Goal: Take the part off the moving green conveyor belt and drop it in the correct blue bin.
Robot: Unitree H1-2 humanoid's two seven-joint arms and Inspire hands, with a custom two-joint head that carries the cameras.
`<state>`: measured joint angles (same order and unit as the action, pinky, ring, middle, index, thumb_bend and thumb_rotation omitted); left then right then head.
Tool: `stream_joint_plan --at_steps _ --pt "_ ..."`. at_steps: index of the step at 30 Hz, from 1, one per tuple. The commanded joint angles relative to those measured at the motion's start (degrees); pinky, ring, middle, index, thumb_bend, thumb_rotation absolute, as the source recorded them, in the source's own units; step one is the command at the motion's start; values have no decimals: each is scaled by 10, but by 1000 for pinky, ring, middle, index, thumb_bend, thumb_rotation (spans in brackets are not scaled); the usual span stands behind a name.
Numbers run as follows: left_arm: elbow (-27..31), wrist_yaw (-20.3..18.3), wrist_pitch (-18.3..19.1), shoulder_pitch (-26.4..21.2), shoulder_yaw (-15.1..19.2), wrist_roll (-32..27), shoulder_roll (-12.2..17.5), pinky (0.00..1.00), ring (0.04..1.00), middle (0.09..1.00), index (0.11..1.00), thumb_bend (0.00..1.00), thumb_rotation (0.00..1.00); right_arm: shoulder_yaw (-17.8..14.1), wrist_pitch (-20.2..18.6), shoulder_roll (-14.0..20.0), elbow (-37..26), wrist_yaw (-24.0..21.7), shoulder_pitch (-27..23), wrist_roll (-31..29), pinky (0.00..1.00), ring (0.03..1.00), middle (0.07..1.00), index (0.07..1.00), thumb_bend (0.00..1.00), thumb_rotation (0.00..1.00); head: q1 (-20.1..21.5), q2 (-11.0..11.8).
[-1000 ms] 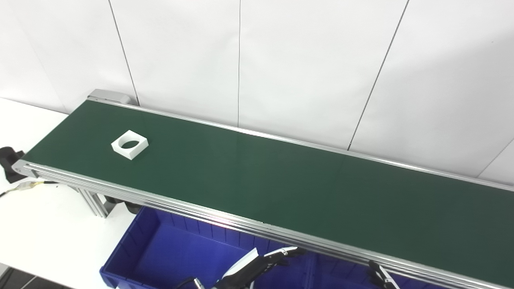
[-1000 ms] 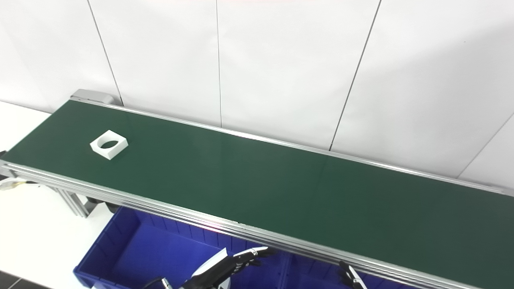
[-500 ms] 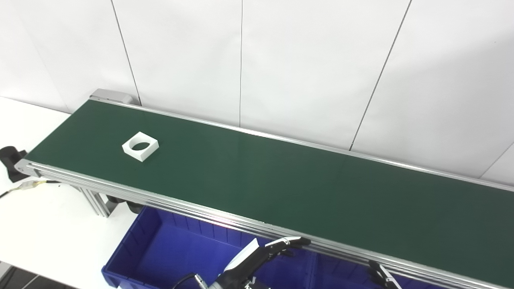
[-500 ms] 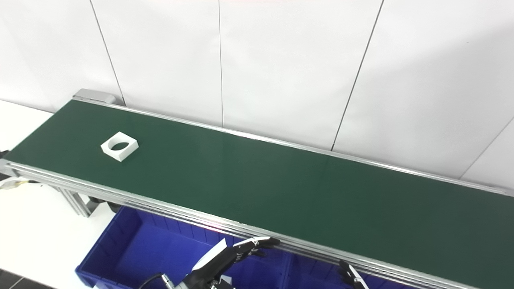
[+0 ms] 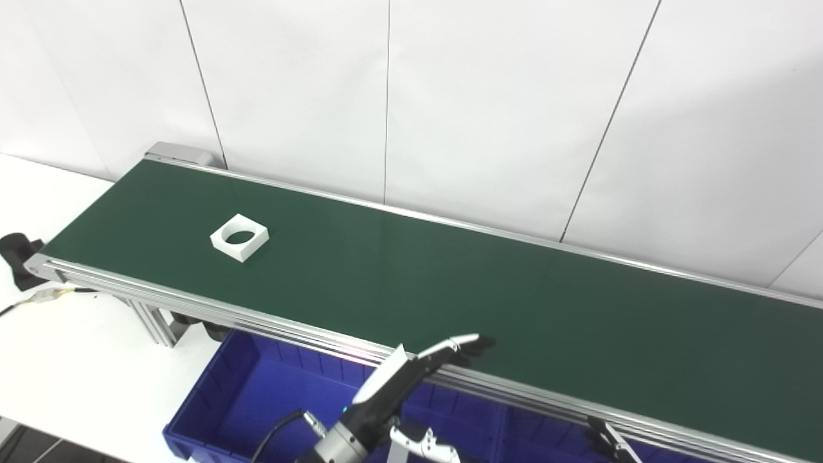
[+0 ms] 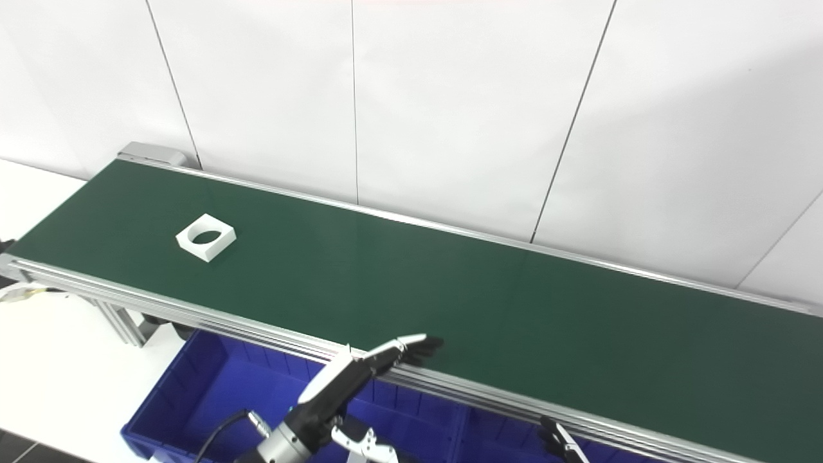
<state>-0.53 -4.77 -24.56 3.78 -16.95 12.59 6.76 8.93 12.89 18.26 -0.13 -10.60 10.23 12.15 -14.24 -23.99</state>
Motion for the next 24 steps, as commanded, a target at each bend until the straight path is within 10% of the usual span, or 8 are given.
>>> stream_joint_plan --at_steps 1,24 --pt "29 5 2 -13 9 17 -4 800 863 902 877 962 339 -6 37 2 -5 8 -10 -3 827 902 908 948 972 261 -2 1" --pt "70 43 159 -77 69 170 -34 916 968 974 942 876 454 -6 64 -2 27 7 -23 -9 785 876 900 939 980 217 -9 14"
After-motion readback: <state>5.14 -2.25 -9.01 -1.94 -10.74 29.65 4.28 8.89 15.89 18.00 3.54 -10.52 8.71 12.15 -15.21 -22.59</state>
